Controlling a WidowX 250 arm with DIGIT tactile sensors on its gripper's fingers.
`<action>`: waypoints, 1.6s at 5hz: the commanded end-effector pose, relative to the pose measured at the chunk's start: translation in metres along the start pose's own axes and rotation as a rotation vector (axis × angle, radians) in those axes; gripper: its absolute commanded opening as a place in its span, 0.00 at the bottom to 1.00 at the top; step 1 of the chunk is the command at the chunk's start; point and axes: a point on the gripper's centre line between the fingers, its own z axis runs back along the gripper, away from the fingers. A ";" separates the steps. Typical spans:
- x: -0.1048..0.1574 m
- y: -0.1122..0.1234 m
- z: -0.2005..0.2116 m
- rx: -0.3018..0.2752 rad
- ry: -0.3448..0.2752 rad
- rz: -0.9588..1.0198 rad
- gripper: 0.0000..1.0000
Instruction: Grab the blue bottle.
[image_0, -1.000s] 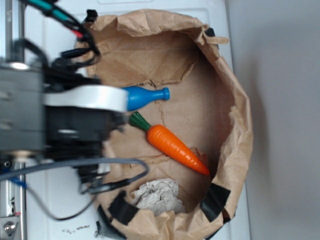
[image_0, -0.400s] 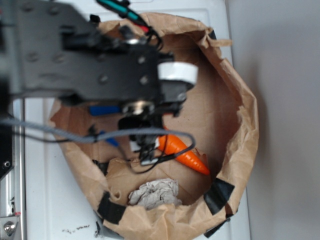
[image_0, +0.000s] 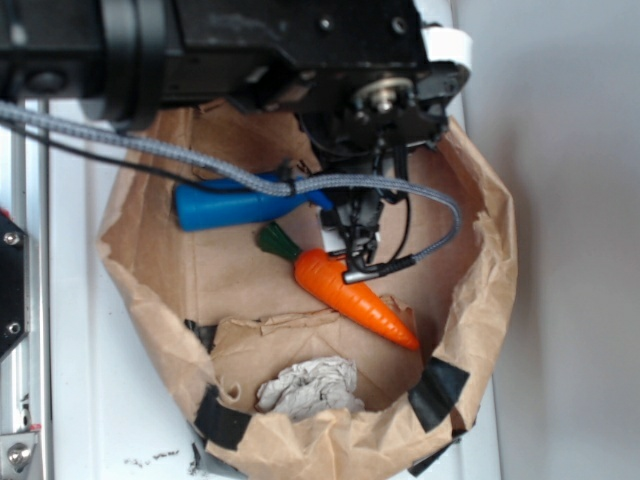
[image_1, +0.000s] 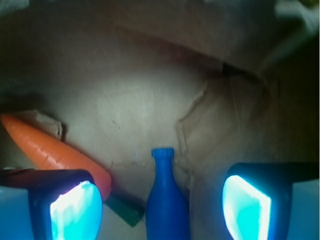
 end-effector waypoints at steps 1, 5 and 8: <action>0.007 0.007 0.012 0.007 -0.049 0.011 1.00; -0.008 -0.002 0.000 0.017 -0.036 -0.058 1.00; -0.045 -0.005 -0.013 0.029 -0.033 -0.116 1.00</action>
